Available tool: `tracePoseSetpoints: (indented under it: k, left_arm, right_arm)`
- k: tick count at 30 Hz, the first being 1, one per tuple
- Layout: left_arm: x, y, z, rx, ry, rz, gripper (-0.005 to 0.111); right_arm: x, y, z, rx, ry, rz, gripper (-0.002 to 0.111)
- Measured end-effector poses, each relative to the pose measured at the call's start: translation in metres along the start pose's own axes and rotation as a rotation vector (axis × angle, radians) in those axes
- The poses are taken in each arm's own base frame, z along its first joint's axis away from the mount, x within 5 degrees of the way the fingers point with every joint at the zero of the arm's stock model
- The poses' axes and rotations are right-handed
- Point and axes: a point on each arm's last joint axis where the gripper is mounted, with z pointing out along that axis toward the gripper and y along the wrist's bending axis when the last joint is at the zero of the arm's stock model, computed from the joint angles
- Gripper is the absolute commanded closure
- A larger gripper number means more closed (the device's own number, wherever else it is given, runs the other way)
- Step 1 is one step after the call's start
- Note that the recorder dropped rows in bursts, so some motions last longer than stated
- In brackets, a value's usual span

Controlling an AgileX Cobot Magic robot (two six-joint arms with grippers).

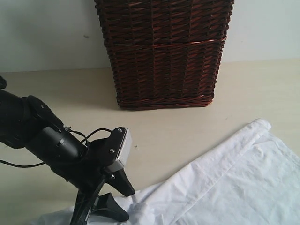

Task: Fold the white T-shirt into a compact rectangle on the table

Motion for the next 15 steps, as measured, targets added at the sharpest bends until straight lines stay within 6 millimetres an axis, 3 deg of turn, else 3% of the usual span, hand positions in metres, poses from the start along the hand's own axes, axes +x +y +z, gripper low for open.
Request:
tracePoseSetpoints:
  k: [3, 11, 15]
  left_arm:
    - [0.0005, 0.0006, 0.0009, -0.007, 0.006, 0.0, 0.06]
    - [0.0029, 0.0047, 0.0007, -0.051, 0.032, 0.002, 0.104]
    - [0.0034, 0.0051, 0.0007, -0.056, 0.038, 0.005, 0.107]
  right_arm:
    - [0.0, 0.0, 0.0, 0.0, 0.0, 0.0, 0.085]
    - [0.0, 0.0, 0.0, 0.0, 0.0, 0.0, 0.085]
    - [0.0, 0.0, 0.0, 0.0, 0.0, 0.0, 0.085]
